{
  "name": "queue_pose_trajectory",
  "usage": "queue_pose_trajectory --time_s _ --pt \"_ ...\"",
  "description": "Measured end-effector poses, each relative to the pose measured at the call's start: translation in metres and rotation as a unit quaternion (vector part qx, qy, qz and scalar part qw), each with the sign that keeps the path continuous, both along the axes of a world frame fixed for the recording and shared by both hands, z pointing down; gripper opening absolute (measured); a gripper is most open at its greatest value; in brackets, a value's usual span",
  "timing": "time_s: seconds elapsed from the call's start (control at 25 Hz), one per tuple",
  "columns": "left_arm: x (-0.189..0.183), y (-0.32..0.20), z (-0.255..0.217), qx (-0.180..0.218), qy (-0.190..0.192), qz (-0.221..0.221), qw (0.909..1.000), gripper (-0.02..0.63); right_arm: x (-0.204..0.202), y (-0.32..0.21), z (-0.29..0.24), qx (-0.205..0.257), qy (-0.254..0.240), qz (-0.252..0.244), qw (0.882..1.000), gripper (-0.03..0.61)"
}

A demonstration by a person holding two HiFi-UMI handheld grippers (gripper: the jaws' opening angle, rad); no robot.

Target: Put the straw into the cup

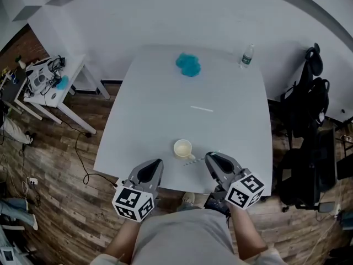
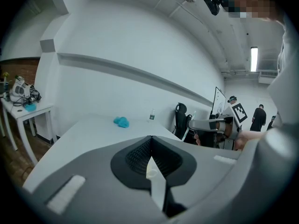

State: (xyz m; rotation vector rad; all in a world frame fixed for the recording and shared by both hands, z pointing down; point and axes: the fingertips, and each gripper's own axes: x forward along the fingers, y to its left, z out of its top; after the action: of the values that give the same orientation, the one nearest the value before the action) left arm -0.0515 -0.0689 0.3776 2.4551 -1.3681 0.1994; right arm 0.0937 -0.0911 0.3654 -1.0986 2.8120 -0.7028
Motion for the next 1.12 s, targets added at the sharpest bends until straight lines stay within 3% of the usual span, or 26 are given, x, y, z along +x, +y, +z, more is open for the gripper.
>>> queue_pose_trajectory --time_s 0.44,1.12 --pt "-0.002 -0.020 0.005 -0.012 0.004 -0.004 0.9999 0.018 0.006 -0.024 0.005 -0.013 -0.002 0.014 1.000 0.028" --pt "-0.005 -0.052 0.019 -0.036 0.002 0.051 0.9980 0.018 0.001 -0.055 0.018 -0.038 0.005 0.062 0.997 0.027"
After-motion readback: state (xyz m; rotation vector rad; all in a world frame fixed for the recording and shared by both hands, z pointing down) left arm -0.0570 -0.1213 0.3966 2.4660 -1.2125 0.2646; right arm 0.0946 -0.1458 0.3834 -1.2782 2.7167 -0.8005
